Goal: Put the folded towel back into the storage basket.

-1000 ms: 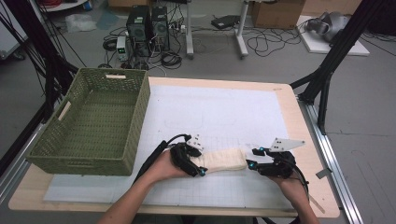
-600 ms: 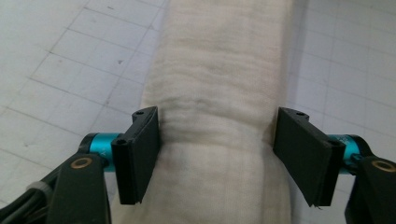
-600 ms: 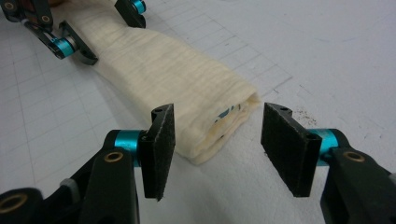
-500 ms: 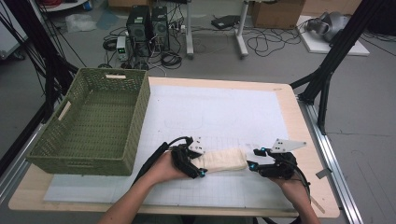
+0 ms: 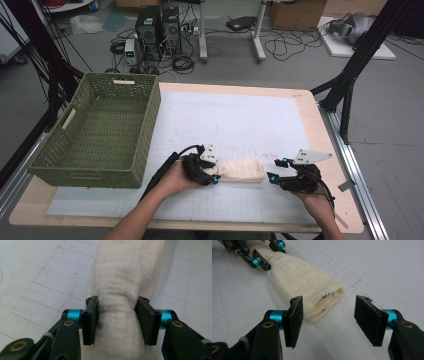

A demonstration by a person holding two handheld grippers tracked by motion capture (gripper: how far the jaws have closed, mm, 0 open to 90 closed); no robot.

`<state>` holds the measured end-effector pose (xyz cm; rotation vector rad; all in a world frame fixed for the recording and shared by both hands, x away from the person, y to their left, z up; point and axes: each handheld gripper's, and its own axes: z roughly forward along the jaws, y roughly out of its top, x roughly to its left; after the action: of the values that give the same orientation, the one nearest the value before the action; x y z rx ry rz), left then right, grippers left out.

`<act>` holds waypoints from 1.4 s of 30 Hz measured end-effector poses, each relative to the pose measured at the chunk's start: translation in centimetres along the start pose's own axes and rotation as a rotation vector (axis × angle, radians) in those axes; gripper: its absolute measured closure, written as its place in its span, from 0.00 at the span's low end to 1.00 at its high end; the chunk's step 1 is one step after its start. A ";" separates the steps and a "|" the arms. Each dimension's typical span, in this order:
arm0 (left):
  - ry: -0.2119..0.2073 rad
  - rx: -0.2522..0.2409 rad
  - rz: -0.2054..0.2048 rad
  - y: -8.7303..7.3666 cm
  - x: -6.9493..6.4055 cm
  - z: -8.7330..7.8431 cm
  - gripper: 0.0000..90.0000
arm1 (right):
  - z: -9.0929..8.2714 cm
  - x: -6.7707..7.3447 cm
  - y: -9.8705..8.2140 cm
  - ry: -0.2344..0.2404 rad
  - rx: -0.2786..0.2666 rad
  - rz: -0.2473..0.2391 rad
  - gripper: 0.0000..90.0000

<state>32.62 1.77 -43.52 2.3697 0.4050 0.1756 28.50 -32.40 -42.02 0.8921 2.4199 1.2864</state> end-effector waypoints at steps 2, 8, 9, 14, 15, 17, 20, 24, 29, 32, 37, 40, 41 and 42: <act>0.011 -0.004 -0.005 0.0 0.1 0.0 0.69 | 0.0 0.0 0.0 -0.001 0.000 -0.001 0.44; 0.032 -0.005 -0.001 0.0 0.1 -0.1 0.83 | 0.0 -0.1 -0.1 -0.003 0.003 0.002 0.43; 0.032 -0.005 -0.002 0.0 0.1 -0.1 0.85 | 0.0 0.0 -0.1 -0.002 0.003 0.008 0.43; 0.042 -0.009 -0.020 0.0 0.1 -0.4 0.87 | -0.1 -0.2 -0.2 -0.003 -0.006 0.016 0.41; 0.037 -0.014 -0.033 -0.1 0.1 -0.5 0.88 | -0.1 -0.2 -0.2 -0.003 -0.015 0.019 0.40; 0.030 -0.025 -0.060 -0.3 0.3 -0.9 0.88 | -0.1 -0.3 -0.3 0.001 -0.015 0.033 0.39; 0.028 -0.057 -0.088 -0.3 0.5 -1.9 0.88 | 0.0 -0.3 -0.3 -0.001 -0.020 0.034 0.36; 0.031 -0.100 -0.122 -0.4 0.7 -3.2 0.88 | 0.0 -0.3 -0.3 -0.008 -0.024 0.041 0.31; 0.040 -0.139 -0.153 -0.5 0.8 -4.5 0.88 | 0.2 -0.4 -0.5 -0.013 -0.020 0.051 0.25; 0.034 -0.154 -0.153 -0.5 0.8 -5.0 0.88 | 0.2 -0.3 -0.5 -0.015 -0.014 0.056 0.24; 0.036 -0.171 -0.156 -0.5 0.9 -5.9 0.88 | 0.3 -0.1 -0.7 -0.022 -0.006 0.040 0.22; 0.030 -0.189 -0.160 -0.4 1.0 -6.4 0.88 | 0.3 -0.1 -0.7 -0.022 -0.010 0.037 0.21; 0.033 -0.194 -0.158 -0.4 1.0 -6.6 0.88 | 0.4 -0.1 -0.7 -0.020 -0.010 0.038 0.20; 0.034 -0.195 -0.160 -0.4 1.0 -6.8 0.88 | 0.4 -0.1 -0.7 -0.020 -0.011 0.039 0.20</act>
<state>31.86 6.70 -38.80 2.1352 0.5649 0.1724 28.48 -32.51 -42.80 0.9496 2.3892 1.2964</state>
